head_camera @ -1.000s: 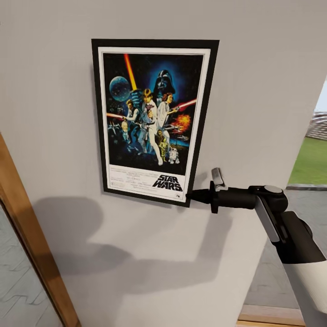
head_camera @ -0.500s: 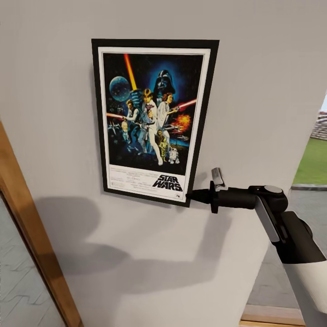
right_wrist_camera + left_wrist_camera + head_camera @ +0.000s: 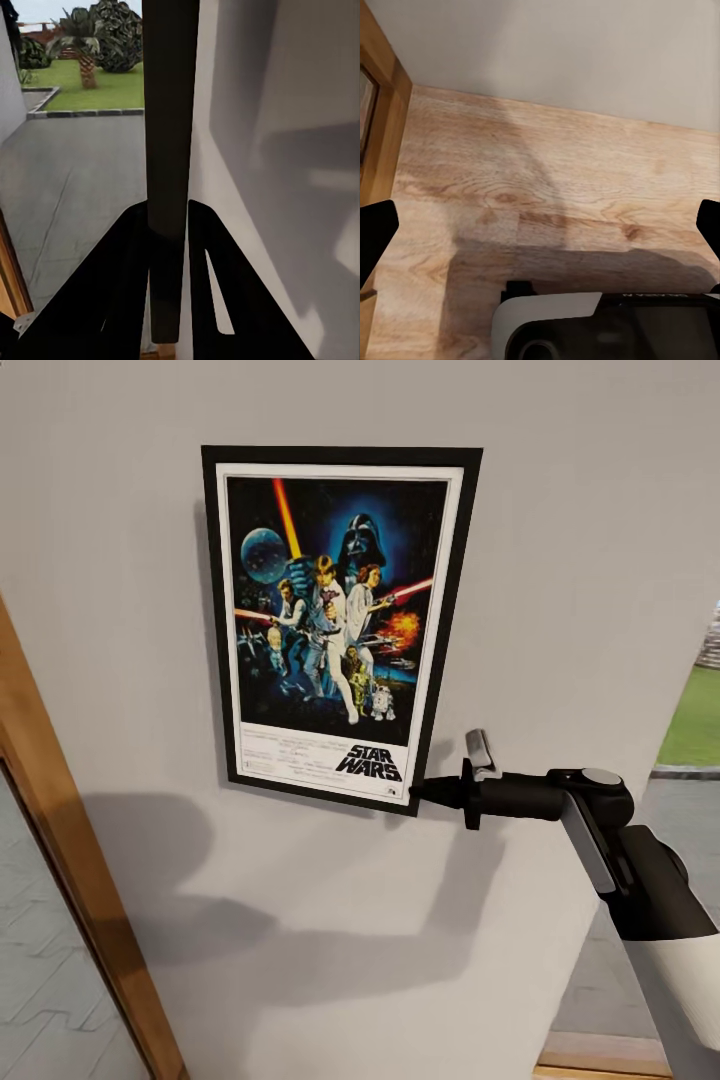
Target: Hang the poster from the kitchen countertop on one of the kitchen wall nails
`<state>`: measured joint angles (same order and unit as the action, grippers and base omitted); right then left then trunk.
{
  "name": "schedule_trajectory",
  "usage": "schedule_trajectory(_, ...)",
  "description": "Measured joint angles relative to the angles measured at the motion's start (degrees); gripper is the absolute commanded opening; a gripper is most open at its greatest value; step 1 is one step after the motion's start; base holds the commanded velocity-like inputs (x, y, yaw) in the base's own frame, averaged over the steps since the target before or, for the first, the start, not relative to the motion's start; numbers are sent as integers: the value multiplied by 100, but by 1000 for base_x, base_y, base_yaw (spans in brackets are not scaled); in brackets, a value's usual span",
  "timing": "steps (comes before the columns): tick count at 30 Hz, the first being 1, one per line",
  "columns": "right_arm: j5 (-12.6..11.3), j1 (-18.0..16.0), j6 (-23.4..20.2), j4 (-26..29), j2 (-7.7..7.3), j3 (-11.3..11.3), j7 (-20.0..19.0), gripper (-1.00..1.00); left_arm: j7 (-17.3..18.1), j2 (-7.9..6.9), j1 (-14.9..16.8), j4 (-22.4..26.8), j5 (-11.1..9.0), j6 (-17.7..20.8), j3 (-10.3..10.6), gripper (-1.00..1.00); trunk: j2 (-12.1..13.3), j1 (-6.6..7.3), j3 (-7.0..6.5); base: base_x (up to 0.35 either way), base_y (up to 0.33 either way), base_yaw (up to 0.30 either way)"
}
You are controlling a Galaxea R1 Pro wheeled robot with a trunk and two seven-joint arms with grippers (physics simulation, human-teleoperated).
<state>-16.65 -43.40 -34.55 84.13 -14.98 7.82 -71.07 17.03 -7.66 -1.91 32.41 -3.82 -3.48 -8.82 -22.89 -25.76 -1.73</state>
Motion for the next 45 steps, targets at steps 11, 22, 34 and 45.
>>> schedule_trajectory(11, 1, 8, 0, -7, 0, 0, 2, -100, 0, 0, 0, 0, 0, 0, 0, 100, 0, 0, 0, 0, 34, 0)
schedule_trajectory(22, -1, 9, 0, -9, 0, 0, 2, -100, 1, 0, 0, 1, 0, 1, 0, 100, 0, 0, 0, 0, 59, 0)
schedule_trajectory(34, 0, 9, 0, -9, 0, 0, 2, -100, 0, 0, 0, 0, 0, 0, 0, 100, 0, 0, 0, 0, 41, 0)
schedule_trajectory(45, 0, 9, 8, -9, 0, 0, 2, -100, 0, 0, 0, 0, 0, 0, 0, 100, 0, 0, 0, 0, 1, 0)
